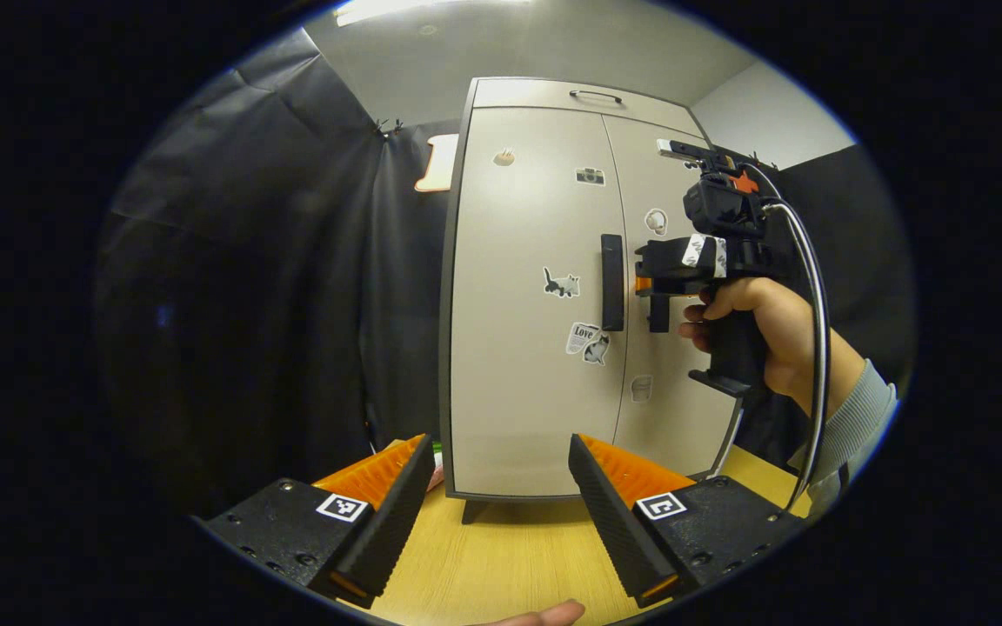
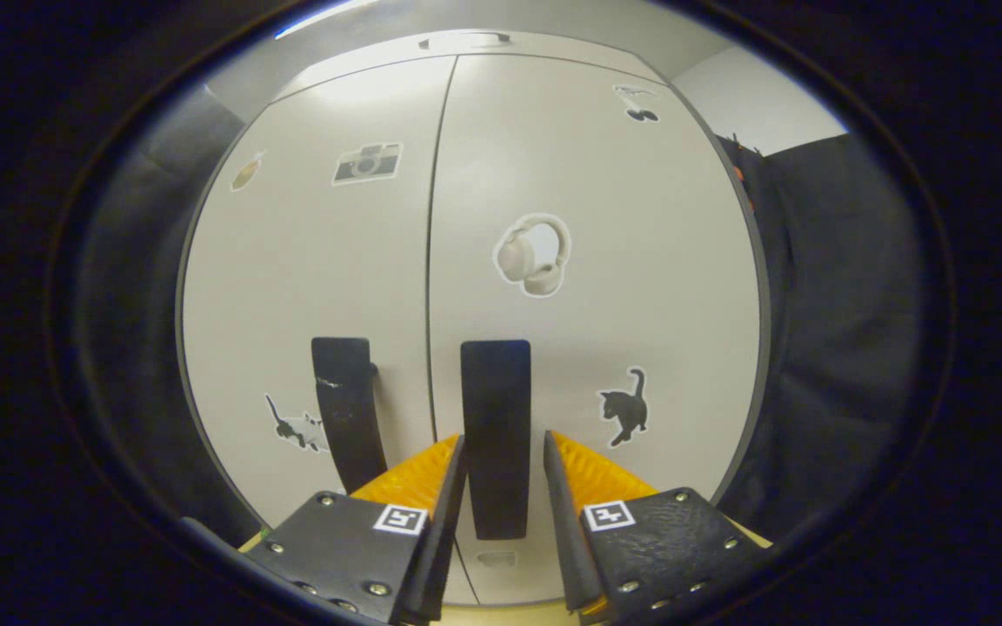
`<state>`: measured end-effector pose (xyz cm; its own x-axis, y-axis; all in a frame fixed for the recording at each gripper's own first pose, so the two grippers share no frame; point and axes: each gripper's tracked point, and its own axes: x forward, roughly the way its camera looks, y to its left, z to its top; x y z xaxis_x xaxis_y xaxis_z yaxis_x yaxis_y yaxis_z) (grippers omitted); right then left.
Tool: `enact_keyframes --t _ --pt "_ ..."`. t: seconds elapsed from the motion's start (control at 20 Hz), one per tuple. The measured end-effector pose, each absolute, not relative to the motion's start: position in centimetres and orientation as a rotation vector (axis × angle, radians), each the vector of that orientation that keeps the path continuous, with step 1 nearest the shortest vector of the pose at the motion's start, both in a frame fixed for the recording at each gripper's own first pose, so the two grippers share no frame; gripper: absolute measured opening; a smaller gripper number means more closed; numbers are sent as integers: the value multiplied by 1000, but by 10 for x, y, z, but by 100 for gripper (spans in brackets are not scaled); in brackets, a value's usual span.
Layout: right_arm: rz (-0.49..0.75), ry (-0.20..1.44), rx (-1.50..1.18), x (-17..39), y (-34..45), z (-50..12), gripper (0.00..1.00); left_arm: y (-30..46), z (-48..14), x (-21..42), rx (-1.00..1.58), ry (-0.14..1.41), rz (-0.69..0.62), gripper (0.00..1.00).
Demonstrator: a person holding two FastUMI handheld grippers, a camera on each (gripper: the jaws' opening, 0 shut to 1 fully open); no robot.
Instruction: Open the right door of the double-door shoe cabinet with the right hand, and open the left door with the left hand.
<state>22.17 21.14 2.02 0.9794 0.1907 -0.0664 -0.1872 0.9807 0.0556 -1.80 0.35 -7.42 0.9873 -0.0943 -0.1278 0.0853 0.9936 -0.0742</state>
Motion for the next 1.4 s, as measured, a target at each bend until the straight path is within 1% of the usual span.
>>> enact_keyframes --t 0.15,0.2,0.25,0.3,0.35,0.6,0.8,0.85,1.2,1.4 --pt "194 75 75 215 206 24 51 2 -74 -20 -73 127 -104 96" --pt "195 89 74 224 209 19 42 1 -74 -21 -72 126 -104 96" --pt "199 85 51 223 208 21 37 2 -73 -20 -73 125 -102 96" --pt "207 91 48 227 211 18 37 2 -73 -21 -74 126 -99 96" --pt "212 93 33 217 211 20 27 3 -73 -21 -73 127 -97 96" --pt "293 127 20 216 210 17 27 5 -59 -28 -52 94 -78 96" --pt "339 116 32 207 205 19 27 -2 -55 -34 -51 84 -83 96" --pt "352 126 35 208 205 18 18 -4 -54 -36 -52 86 -86 96" --pt "412 131 53 194 194 22 18 -11 -57 -39 -64 101 -91 96" --pt "422 141 45 185 186 23 18 -17 -59 -39 -73 108 -109 96"
